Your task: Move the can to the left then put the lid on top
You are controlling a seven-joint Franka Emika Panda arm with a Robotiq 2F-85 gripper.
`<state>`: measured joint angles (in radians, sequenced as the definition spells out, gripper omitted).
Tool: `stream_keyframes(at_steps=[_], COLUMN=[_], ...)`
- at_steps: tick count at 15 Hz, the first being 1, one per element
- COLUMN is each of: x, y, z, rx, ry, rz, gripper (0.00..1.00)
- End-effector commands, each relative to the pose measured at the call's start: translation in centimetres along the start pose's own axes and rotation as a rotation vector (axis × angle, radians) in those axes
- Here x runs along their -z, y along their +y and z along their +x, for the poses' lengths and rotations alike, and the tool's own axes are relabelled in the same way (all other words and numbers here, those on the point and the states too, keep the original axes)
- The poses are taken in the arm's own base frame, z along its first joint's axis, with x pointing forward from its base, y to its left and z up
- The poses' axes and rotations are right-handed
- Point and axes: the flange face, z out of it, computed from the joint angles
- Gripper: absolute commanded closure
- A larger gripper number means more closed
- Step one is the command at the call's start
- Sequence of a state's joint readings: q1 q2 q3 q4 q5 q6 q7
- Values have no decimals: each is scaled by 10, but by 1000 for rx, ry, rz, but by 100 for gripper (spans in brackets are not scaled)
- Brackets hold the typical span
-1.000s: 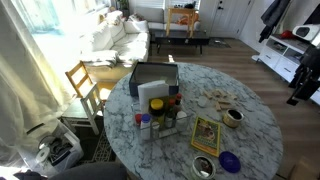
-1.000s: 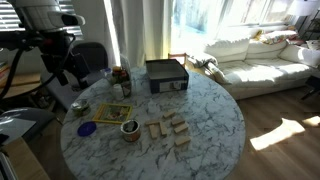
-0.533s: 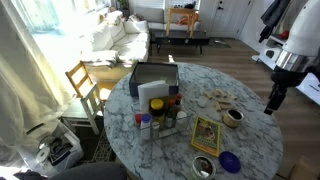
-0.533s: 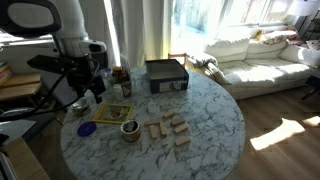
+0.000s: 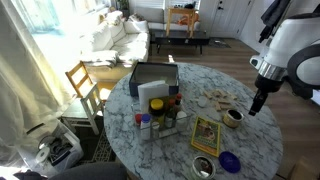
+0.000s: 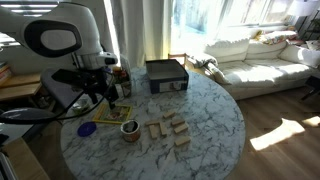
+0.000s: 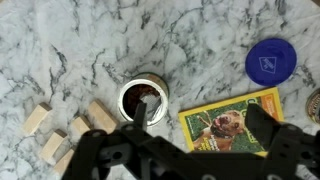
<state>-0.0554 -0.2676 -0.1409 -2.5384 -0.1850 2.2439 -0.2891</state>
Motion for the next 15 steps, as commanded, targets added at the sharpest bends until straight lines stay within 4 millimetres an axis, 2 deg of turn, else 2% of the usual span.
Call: stream_keyframes(at_steps=[1,2,8,9,11,14,15], x=[2,3,-32,-37,-47,-62,-66], y=[0,0,28,31,37,43,45], z=[0,0,7,8,12,18,20], rx=[-1,-1,-43,-45,-52,-59,-65], ry=[4,6,6,15,32,52,59], rz=[-1,-2,12,16,14,17,20], gripper=[0,0,2,26,30,54,56])
